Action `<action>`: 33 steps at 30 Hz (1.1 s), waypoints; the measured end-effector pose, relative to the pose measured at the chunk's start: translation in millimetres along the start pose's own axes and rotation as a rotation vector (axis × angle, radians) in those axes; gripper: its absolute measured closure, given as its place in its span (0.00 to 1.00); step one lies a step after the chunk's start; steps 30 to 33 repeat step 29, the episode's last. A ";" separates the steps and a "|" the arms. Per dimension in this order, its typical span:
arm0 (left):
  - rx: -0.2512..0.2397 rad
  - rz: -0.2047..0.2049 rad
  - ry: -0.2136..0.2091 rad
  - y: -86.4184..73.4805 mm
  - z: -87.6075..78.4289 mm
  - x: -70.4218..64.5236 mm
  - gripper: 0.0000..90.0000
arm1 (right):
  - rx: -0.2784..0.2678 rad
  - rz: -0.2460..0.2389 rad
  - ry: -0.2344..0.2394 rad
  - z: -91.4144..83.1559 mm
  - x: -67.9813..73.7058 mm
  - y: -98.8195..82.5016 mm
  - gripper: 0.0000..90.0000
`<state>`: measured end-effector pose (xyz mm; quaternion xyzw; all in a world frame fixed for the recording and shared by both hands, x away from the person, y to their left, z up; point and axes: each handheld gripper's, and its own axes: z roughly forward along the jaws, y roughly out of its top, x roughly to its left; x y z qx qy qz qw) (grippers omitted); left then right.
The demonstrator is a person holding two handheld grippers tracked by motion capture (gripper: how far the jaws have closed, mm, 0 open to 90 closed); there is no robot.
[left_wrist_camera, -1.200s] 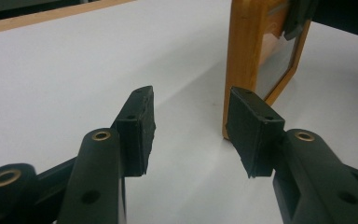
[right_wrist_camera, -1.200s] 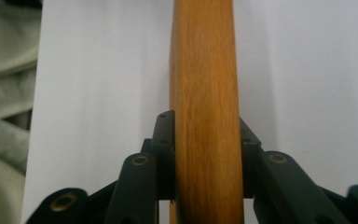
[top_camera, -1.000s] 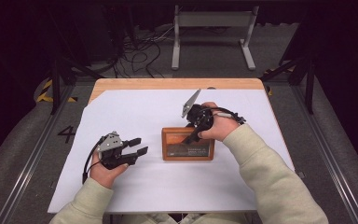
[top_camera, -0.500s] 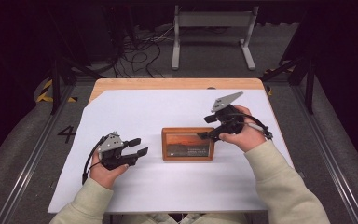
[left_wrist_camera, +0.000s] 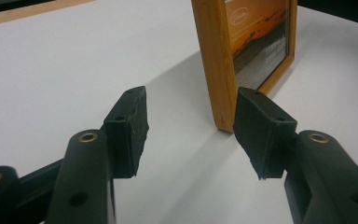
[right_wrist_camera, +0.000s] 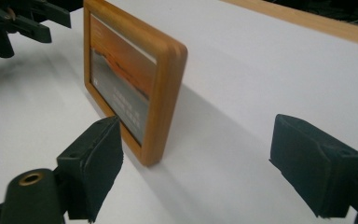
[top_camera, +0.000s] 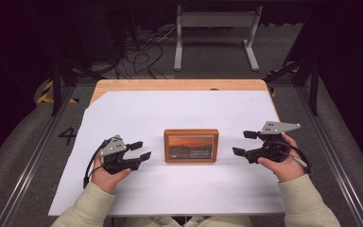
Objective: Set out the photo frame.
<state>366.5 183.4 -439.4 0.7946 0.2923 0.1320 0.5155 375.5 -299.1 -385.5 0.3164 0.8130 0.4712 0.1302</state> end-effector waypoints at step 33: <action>-0.011 -0.017 0.013 -6.9 -7.2 4.3 0.49 | -0.058 0.056 -0.201 17.4 -0.2 -58.4 0.13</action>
